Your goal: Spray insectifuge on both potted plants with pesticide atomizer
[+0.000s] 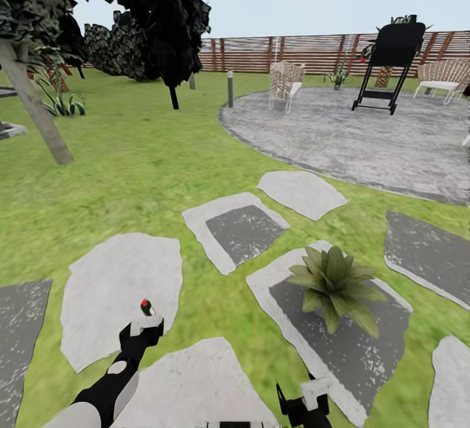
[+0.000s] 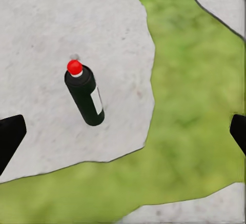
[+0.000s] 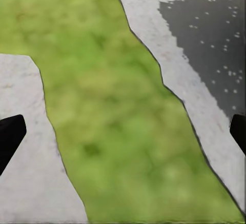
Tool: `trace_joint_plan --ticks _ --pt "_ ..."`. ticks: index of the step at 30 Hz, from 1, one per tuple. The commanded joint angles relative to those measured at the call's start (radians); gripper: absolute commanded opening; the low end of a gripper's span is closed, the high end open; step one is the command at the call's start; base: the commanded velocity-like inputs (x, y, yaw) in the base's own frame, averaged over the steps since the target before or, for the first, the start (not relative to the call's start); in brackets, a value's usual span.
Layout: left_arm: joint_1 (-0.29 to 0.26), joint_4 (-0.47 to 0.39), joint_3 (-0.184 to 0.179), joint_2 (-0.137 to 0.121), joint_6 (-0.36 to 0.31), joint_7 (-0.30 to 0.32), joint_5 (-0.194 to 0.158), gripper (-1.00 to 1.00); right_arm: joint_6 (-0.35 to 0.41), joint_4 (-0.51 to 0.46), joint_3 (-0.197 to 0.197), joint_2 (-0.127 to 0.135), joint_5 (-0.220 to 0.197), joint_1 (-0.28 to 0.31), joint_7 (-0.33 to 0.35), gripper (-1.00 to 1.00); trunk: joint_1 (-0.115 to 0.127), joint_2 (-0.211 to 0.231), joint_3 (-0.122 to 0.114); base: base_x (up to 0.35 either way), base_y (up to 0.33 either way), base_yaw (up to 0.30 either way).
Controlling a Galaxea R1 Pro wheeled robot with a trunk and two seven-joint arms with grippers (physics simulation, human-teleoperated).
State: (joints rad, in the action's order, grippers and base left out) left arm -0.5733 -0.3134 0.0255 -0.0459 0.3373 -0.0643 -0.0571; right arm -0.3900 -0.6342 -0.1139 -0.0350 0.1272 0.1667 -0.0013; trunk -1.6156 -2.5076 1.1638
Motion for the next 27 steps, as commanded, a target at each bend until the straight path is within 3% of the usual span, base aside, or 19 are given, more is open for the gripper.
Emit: trace_joint_plan --ticks 1,9,12,15,27 --pt "0.000 0.001 -0.001 0.000 0.003 0.000 -0.006 1.00 -0.003 0.001 0.002 0.000 0.008 0.001 0.000 1.00 0.000 -0.001 0.006 0.000 0.000 -0.141" --pt "0.000 0.000 0.000 -0.003 0.003 -0.002 -0.006 1.00 -0.003 0.001 0.002 0.000 0.008 0.001 0.000 1.00 -0.004 -0.002 0.048 0.000 0.000 -0.140" --pt "0.000 0.001 0.018 -0.003 0.004 -0.002 -0.006 1.00 -0.003 0.001 0.002 0.000 0.008 0.001 0.000 1.00 -0.005 -0.003 0.064 0.000 0.000 -0.131" --pt "0.000 0.002 0.052 -0.003 0.005 0.000 -0.006 1.00 -0.003 0.001 0.002 0.000 0.008 0.001 0.000 1.00 -0.005 -0.003 0.069 0.000 0.000 -0.128" --pt "0.000 0.005 0.059 0.000 0.005 0.003 -0.004 1.00 -0.003 0.001 0.001 -0.001 0.009 0.001 0.002 1.00 -0.005 -0.003 0.079 0.000 0.000 -0.059"
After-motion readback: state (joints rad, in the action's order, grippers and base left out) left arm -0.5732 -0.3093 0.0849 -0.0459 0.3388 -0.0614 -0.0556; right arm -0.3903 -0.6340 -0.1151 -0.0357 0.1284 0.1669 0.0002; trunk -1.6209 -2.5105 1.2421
